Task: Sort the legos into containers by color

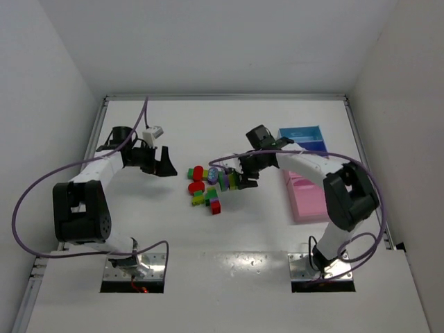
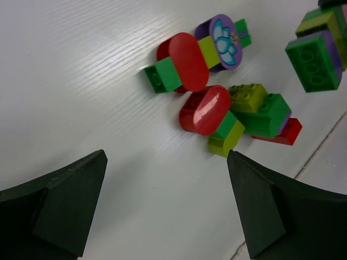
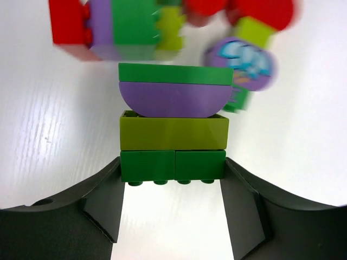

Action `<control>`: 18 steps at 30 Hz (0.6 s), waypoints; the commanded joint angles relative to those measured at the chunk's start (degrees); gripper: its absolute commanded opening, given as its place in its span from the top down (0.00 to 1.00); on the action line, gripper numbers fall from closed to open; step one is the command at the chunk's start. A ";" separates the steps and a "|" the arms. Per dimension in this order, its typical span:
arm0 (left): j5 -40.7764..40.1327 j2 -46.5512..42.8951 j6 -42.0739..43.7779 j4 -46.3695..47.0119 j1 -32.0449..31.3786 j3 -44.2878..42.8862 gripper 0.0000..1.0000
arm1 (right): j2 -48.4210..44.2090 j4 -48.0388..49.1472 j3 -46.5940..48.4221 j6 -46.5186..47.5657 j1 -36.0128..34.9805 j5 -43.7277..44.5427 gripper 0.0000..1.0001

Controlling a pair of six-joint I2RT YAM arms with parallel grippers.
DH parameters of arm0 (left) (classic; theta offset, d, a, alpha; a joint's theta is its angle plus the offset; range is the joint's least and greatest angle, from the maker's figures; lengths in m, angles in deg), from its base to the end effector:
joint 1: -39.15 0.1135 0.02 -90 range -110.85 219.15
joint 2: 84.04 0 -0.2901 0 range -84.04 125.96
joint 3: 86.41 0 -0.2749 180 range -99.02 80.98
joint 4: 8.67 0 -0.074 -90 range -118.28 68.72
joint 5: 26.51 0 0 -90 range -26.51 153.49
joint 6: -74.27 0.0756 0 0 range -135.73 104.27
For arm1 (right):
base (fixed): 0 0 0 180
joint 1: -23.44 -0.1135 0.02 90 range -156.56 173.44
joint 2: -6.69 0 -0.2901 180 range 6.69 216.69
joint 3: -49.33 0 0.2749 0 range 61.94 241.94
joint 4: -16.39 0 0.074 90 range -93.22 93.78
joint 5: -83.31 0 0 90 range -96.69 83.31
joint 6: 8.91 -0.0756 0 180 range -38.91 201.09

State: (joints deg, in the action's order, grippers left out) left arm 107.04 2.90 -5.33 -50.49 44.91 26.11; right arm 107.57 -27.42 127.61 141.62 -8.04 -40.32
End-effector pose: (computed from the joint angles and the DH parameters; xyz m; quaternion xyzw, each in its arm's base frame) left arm 0.3292 -0.0191 0.1987 0.1283 0.8952 -0.3234 0.2785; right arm 0.3051 0.2359 0.1672 -0.7152 0.6083 0.2250 0.2604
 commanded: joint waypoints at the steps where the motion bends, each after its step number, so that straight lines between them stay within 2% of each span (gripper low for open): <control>1: 4.52 -3.09 2.43 0.83 -1.53 0.82 0.00 | -6.12 3.78 -0.89 -8.06 0.28 -2.42 0.71; 7: 15.93 -4.58 3.23 -2.68 -2.07 -0.40 0.00 | -13.24 11.14 -3.00 -13.41 -1.38 4.09 0.71; 8: 19.35 -3.63 3.23 -4.08 -2.07 -1.02 0.00 | -13.25 12.12 -3.53 -14.29 -2.26 6.18 0.71; 12: 24.81 -1.95 0.34 -5.68 -4.17 -4.18 0.00 | -14.57 15.47 -3.01 -17.20 -4.81 10.94 0.72; 18: 26.41 -0.02 -3.53 -5.68 -8.30 -7.52 0.00 | -14.04 17.49 -0.72 -20.10 -8.94 14.20 0.72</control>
State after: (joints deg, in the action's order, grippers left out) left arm 128.52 1.80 -7.10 -55.98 38.35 21.30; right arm 94.98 -13.93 124.37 124.92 -15.04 -28.58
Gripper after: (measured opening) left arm 1.000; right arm 0.644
